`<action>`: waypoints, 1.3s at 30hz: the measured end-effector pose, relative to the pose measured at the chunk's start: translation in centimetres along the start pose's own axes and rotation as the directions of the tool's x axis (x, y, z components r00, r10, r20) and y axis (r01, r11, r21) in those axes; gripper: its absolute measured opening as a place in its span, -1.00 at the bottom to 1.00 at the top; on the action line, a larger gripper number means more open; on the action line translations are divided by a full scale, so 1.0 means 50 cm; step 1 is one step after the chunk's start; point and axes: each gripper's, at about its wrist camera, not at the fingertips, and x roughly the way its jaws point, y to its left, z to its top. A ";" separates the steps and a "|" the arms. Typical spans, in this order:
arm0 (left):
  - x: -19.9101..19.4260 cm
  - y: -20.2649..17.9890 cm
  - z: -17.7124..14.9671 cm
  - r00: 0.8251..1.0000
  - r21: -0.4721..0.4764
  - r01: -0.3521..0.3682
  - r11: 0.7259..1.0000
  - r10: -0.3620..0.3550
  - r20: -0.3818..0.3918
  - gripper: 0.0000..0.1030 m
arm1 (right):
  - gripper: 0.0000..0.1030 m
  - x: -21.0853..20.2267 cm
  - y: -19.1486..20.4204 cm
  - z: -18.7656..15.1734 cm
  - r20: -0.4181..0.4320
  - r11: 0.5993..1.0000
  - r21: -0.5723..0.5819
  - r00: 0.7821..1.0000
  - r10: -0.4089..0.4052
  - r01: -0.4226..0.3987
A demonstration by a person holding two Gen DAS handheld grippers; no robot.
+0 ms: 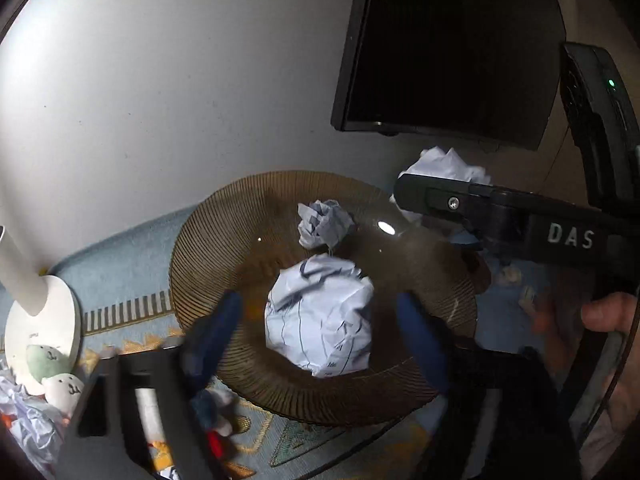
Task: Organize objects
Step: 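Carry both paper balls to the woven tray and open both tools, then return to the pile and grasp a paper ball with each tool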
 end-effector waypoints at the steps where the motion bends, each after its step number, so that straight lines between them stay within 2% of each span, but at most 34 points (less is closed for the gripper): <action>1: 0.001 -0.007 -0.006 1.000 0.012 0.008 1.000 -0.008 0.001 0.99 | 1.00 0.010 -0.001 -0.004 -0.012 1.000 0.000 1.000 -0.004 0.004; 4: -0.011 -0.023 -0.023 1.000 0.036 -0.020 0.999 0.019 0.024 0.99 | 1.00 0.008 0.002 -0.019 0.032 1.000 -0.010 0.999 -0.008 0.008; 7: -0.026 -0.021 -0.042 1.000 0.019 -0.017 1.000 0.017 0.024 0.99 | 1.00 -0.002 0.012 -0.026 0.036 1.000 0.004 0.999 0.008 -0.008; 11: -0.049 0.014 -0.042 0.999 -0.003 -0.032 0.999 0.032 0.032 0.99 | 1.00 -0.020 0.046 -0.029 0.053 1.000 -0.005 0.999 0.000 0.000; 15: -0.099 0.043 -0.038 0.998 -0.039 -0.028 0.999 0.030 0.052 0.99 | 1.00 -0.049 0.093 -0.035 0.110 0.999 -0.008 0.993 -0.036 0.037; 21: -0.232 0.127 -0.061 0.986 -0.053 -0.134 0.990 0.138 0.094 0.99 | 1.00 -0.105 0.177 -0.058 0.127 1.000 0.005 0.991 0.028 -0.028; 25: -0.318 0.214 -0.106 0.960 -0.078 -0.259 0.963 0.266 0.090 0.99 | 1.00 -0.126 0.255 -0.086 0.123 0.997 -0.023 0.989 0.080 -0.077; 29: -0.373 0.325 -0.173 0.942 -0.146 -0.322 0.935 0.332 0.053 0.99 | 1.00 -0.136 0.342 -0.132 0.102 0.988 -0.073 0.985 0.140 -0.133; 33: -0.385 0.423 -0.261 0.921 -0.207 -0.385 0.900 0.390 -0.019 0.99 | 1.00 -0.123 0.428 -0.203 0.040 0.969 -0.128 0.975 0.217 -0.211; 39: -0.353 0.512 -0.380 0.912 -0.258 -0.410 0.875 0.389 -0.131 0.99 | 1.00 -0.054 0.536 -0.335 -0.118 0.937 -0.242 0.966 0.229 -0.252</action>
